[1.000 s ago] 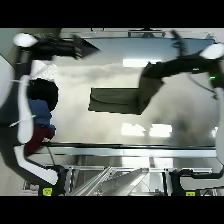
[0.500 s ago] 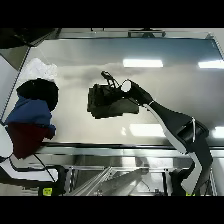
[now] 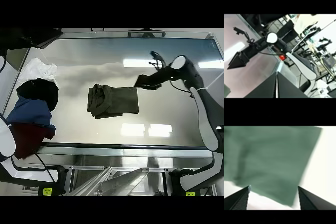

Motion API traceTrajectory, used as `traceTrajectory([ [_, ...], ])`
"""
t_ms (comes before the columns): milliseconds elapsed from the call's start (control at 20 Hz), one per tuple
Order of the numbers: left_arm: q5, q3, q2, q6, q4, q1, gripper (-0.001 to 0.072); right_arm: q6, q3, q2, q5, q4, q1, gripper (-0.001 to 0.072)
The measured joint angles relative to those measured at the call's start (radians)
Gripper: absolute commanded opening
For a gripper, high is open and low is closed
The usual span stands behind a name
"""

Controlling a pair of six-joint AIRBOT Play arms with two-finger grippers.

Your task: Fold the shirts.

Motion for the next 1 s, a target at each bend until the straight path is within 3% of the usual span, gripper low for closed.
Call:
traceTrajectory([
  [300, 0.0, 0.0, -0.033, 0.0, 0.0, -0.008, 0.0019, -0.014, -0.039, -0.149, 0.005, 0.054, -0.034, 0.0663],
  [350, 0.0, 0.0, -0.037, 0.001, 0.0, -0.008, 0.0018, -0.029, -0.041, -0.178, -0.005, 0.089, -0.023, 0.0633],
  [450, -0.002, 0.0, -0.041, 0.006, -0.001, -0.008, 0.0018, -0.065, -0.043, -0.228, -0.013, 0.169, 0.001, 0.0488],
  [550, -0.003, 0.0, -0.044, 0.012, -0.001, -0.008, 0.0019, -0.105, -0.043, -0.263, -0.019, 0.25, 0.021, 0.0482],
  [650, -0.003, 0.0, -0.045, 0.016, -0.001, -0.008, 0.0018, -0.142, -0.044, -0.284, -0.034, 0.301, 0.035, 0.0137],
  [700, -0.003, 0.0, -0.046, 0.017, -0.001, -0.008, 0.0018, -0.161, -0.045, -0.292, -0.039, 0.326, 0.038, 0.0066],
  [750, -0.003, 0.0, -0.046, 0.02, -0.001, -0.008, 0.0018, -0.18, -0.044, -0.294, -0.037, 0.361, 0.038, 0.0031],
  [1000, -0.007, 0.0, -0.046, 0.023, -0.002, -0.008, 0.0018, -0.22, 0.031, -0.241, 0.005, 0.483, -0.013, 0.0029],
])
